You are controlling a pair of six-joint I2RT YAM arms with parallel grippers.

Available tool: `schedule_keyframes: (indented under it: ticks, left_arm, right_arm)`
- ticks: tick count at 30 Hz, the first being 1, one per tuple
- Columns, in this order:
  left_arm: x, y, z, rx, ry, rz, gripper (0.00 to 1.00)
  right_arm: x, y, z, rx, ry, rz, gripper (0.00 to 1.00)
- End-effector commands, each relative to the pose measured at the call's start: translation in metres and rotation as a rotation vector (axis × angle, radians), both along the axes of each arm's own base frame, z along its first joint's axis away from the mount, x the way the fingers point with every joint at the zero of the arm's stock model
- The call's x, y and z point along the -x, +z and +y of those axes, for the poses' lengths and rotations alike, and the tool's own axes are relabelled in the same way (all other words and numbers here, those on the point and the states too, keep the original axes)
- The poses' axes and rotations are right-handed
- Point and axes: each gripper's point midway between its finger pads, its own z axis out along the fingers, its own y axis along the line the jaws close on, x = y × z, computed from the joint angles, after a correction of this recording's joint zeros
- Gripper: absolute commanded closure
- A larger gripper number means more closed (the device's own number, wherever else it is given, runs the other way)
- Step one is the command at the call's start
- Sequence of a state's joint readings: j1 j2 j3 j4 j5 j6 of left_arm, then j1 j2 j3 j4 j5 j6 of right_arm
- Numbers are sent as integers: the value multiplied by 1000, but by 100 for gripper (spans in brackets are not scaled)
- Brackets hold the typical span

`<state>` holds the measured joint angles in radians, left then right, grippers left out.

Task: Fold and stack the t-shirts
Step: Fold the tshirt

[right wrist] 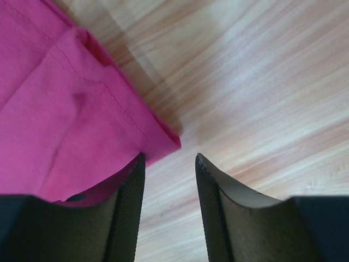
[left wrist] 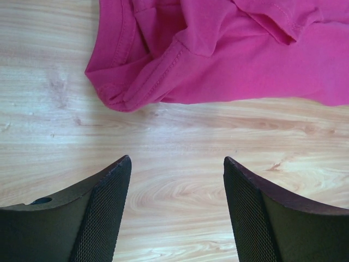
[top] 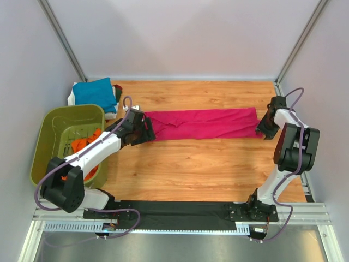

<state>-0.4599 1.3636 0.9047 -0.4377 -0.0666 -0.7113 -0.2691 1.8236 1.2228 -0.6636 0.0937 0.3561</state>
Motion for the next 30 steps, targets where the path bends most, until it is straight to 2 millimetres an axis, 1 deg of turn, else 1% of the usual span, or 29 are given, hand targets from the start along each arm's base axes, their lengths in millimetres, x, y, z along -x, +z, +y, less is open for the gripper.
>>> schedule_keyframes:
  ticks: [1, 3, 4, 5, 6, 7, 8, 9, 10, 14, 16, 20, 22, 23, 25, 27, 30]
  left_arm:
    - [-2, 2, -1, 58, 23, 3, 25]
    - [-1, -1, -1, 78, 33, 14, 25]
    - [0, -6, 2, 76, 44, 22, 26]
    - [0, -8, 3, 77, 53, 30, 26]
    - [0, -10, 4, 76, 58, 34, 26]
    - [-1, -13, 6, 74, 64, 39, 26]
    - [-1, -14, 8, 74, 71, 44, 26]
    - [0, -17, 8, 72, 77, 55, 27]
    - [0, -18, 11, 67, 86, 57, 28]
    - [-2, -24, 20, 38, 129, 66, 30]
    - [-4, -24, 23, 20, 137, 55, 31]
    - [-9, -29, 33, -26, 172, 45, 33]
    - [-12, -32, 36, -34, 187, 44, 34]
    - [-14, -32, 35, -28, 186, 40, 34]
    - [-20, -34, 30, -21, 166, 27, 39]
    - [-26, -37, 22, 4, 131, 12, 43]
    - [-33, -40, 15, -1, 62, -7, 47]
  right_arm:
    - [-26, 8, -9, 40, 27, -55, 57]
    - [-29, 4, -8, 32, 34, -58, 61]
    - [-29, 3, -10, 39, 31, -53, 63]
    - [-29, 2, -10, 43, 32, -49, 69]
    - [-29, 0, -12, 46, 32, -44, 72]
    - [-29, -1, -13, 50, 28, -40, 77]
    - [-28, -2, -13, 52, 27, -31, 89]
    - [-27, -3, -14, 54, 24, -29, 97]
    - [-27, -2, -14, 59, 27, -27, 100]
    - [-22, 7, -27, 130, 28, -2, 100]
    - [-24, 14, -31, 155, 30, -7, 100]
    - [-25, 20, -32, 159, 45, -10, 100]
    - [-24, 19, -31, 156, 49, -7, 100]
    - [-23, 17, -31, 158, 49, -1, 100]
    - [-23, 16, -29, 147, 51, -2, 100]
    - [-24, 16, -28, 140, 52, -8, 100]
    - [-24, 16, -29, 142, 53, -6, 100]
